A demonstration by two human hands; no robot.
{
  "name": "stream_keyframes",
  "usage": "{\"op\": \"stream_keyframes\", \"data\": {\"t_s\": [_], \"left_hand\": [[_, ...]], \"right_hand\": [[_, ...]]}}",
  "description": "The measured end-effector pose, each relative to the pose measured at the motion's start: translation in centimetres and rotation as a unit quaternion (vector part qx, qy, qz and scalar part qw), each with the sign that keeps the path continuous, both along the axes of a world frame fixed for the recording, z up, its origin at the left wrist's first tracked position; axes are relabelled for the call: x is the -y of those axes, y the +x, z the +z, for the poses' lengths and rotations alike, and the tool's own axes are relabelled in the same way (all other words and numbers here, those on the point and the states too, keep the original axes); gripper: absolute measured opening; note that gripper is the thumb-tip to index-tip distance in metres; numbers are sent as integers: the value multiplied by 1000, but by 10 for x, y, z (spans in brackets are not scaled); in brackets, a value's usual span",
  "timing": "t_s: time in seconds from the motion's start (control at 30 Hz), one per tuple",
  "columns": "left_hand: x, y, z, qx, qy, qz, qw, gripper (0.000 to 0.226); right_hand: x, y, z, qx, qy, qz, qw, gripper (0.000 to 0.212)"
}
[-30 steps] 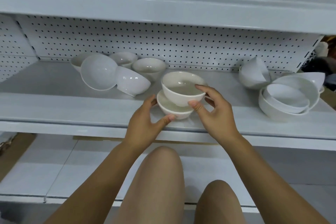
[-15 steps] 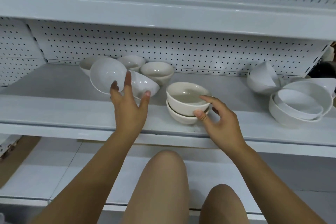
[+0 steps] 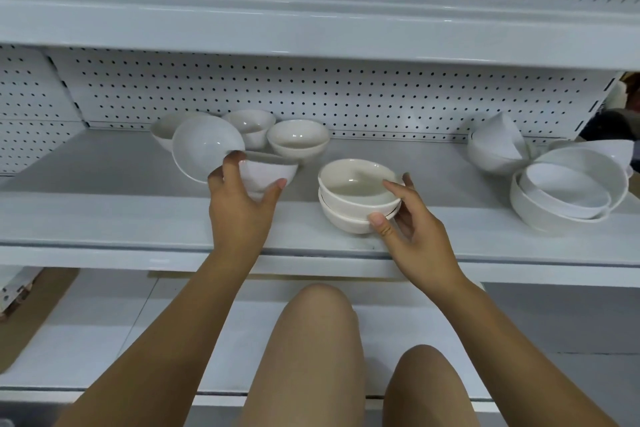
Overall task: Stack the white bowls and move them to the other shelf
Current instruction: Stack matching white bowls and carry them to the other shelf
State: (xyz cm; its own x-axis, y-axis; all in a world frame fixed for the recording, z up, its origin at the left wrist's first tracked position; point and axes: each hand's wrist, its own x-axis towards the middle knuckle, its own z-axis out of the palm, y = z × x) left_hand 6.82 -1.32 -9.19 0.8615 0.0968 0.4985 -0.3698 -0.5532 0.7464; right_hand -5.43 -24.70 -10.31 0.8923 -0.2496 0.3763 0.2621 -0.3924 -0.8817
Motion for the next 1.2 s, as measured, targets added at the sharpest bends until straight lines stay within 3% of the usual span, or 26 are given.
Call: {"op": "stream_keyframes", "data": {"t_s": [0.23, 0.47, 0.57, 0.67, 0.83, 1.0, 1.2], "left_hand": [[-18, -17, -16, -19, -14, 20, 1000, 67], [-19, -26, -21, -24, -46, 38, 998, 68], [-8, -47, -17, 70, -62, 39, 995, 61], [13, -66, -11, 153, -38, -67, 985, 54], [47, -65, 8, -38, -68, -264, 962, 71], [54, -42, 1, -105, -87, -297, 945, 75], [51, -41, -8, -117, -178, -261, 942, 55]], "right_hand": [[-2, 4, 1, -12, 26, -6, 1000, 69], [-6, 13, 6, -12, 68, 18, 997, 62], [2, 13, 12, -22, 69, 30, 997, 65], [10, 15, 24, -31, 57, 32, 997, 73], [16, 18, 33, -37, 39, 33, 998, 82], [35, 21, 31, -50, 46, 49, 996, 67], [57, 67, 53, -82, 40, 28, 995, 35]]}}
